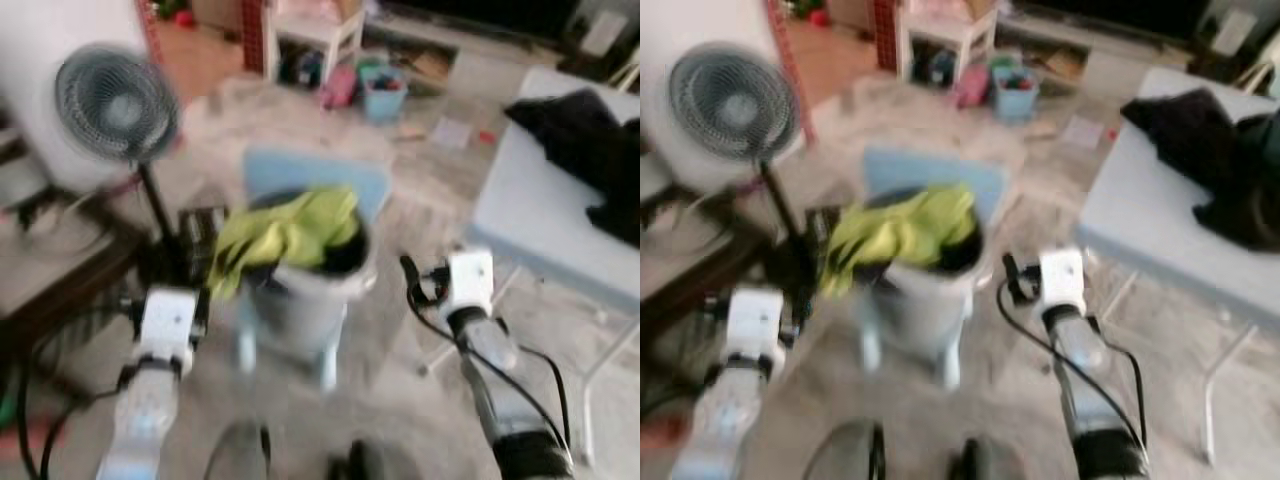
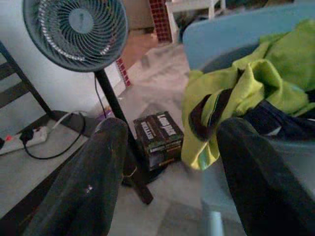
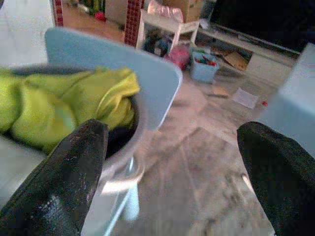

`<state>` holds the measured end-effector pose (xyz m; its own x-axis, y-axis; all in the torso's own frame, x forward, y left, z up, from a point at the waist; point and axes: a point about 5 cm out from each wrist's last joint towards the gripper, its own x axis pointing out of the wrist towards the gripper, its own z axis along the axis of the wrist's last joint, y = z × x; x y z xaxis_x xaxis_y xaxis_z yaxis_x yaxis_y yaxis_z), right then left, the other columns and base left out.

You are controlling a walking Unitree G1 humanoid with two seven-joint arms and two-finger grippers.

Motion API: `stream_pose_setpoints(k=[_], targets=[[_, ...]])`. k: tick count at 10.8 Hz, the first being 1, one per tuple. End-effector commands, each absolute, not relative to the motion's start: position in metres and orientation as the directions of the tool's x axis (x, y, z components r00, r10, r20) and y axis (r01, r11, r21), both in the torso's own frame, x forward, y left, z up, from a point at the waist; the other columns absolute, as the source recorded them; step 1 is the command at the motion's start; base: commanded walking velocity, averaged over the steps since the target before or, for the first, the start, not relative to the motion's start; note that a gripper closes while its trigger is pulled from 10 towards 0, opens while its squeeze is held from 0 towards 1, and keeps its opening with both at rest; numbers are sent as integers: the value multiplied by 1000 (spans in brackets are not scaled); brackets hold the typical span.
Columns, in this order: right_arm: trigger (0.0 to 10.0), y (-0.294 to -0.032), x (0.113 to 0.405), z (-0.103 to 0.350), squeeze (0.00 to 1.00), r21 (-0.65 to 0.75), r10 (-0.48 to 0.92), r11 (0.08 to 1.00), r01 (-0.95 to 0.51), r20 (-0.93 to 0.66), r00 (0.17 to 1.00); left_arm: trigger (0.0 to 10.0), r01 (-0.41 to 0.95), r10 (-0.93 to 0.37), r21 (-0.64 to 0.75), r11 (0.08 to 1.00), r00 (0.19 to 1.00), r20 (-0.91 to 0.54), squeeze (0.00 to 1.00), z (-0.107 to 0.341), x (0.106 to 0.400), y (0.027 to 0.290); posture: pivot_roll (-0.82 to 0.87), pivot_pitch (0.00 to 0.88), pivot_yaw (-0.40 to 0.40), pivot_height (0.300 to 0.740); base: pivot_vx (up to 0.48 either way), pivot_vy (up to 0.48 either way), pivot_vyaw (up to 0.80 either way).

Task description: Hang hanger

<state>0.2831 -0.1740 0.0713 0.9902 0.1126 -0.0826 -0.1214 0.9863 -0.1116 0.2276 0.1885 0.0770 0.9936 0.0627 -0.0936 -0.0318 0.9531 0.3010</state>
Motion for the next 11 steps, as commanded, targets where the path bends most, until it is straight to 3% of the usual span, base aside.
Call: stream_pose_setpoints(k=[1, 2, 6, 9, 11], targets=[[10000, -179, 285, 74, 0, -122, 88, 988, -96, -75, 993, 10000, -36, 61, 276, 960, 995, -81, 0, 82, 231, 188, 48, 89, -93, 740, 0, 0, 0], [10000, -178, 284, 73, 0, -120, 89, 988, -98, -78, 993, 10000, -41, 65, 267, 963, 994, -84, 0, 83, 232, 188, 48, 91, -93, 740, 0, 0, -425], [10000, -179, 284, 73, 0, -121, 89, 988, -98, -79, 993, 10000, -17, 44, 259, 966, 994, -98, 0, 80, 233, 186, 48, 94, -94, 740, 0, 480, -527], [10000, -179, 284, 74, 0, -123, 86, 988, -95, -76, 993, 10000, -12, 41, 260, 966, 994, -106, 0, 79, 235, 186, 36, 94, -96, 740, 0, 480, 0], [10000, -187, 277, 71, 0, -121, 40, 991, -50, -82, 996, 10000, 7, 18, 258, 966, 996, -91, 0, 79, 232, 188, 32, 91, -97, 740, 0, 169, 0]])
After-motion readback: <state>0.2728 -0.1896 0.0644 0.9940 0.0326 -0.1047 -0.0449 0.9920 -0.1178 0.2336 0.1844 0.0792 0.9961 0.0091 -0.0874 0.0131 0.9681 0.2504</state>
